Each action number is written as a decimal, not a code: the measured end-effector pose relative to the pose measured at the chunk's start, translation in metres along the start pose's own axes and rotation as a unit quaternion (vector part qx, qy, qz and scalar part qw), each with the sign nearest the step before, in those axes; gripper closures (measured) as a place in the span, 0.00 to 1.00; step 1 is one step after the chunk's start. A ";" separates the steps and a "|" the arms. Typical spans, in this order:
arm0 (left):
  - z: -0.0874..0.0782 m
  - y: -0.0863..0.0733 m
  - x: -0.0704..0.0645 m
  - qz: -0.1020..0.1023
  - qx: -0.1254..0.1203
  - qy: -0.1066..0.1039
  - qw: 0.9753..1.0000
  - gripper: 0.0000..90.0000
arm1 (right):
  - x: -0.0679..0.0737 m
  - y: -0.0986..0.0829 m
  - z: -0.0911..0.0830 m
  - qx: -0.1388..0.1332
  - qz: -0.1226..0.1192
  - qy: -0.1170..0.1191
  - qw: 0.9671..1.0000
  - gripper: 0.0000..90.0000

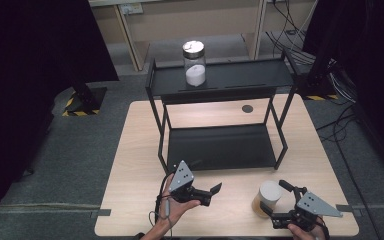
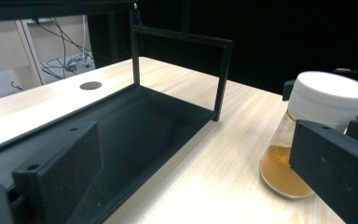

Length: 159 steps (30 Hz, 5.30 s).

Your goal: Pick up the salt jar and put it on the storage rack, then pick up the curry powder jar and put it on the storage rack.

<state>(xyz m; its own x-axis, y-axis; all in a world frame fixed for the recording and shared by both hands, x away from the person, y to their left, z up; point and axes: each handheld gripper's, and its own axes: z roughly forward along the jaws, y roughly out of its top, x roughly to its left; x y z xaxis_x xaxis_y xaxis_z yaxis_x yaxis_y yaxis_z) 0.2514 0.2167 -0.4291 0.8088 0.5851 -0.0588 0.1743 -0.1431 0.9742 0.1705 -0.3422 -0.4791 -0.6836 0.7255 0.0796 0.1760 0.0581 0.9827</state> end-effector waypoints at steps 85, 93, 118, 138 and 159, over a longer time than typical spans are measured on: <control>-0.004 -0.037 -0.008 -0.011 0.009 -0.009 1.000 0.02 | 0.002 0.003 0.004 0.018 -0.027 0.004 0.999 0.17; -0.003 -0.038 -0.008 -0.013 0.012 -0.011 1.000 0.02 | 0.003 0.005 0.005 0.031 -0.034 0.007 0.999 0.30; -0.003 -0.039 -0.007 -0.018 0.010 -0.008 1.000 0.02 | 0.010 0.013 0.003 0.027 -0.044 0.001 0.999 0.39; -0.002 -0.040 -0.005 -0.020 0.011 -0.008 1.000 0.02 | 0.008 0.032 0.008 0.029 -0.051 0.010 0.998 0.39; -0.003 -0.040 -0.004 -0.020 0.011 -0.007 1.000 0.02 | -0.003 0.094 0.029 0.027 -0.074 0.041 0.996 0.39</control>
<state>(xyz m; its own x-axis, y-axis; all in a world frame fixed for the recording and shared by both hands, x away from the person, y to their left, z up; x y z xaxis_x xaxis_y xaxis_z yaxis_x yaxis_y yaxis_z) 0.2394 0.2221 -0.4668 0.8089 0.5791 -0.1017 0.2190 -0.1362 0.9662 0.2097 -0.3193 -0.3920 -0.7606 0.6473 -0.0488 0.1064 0.1985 0.9743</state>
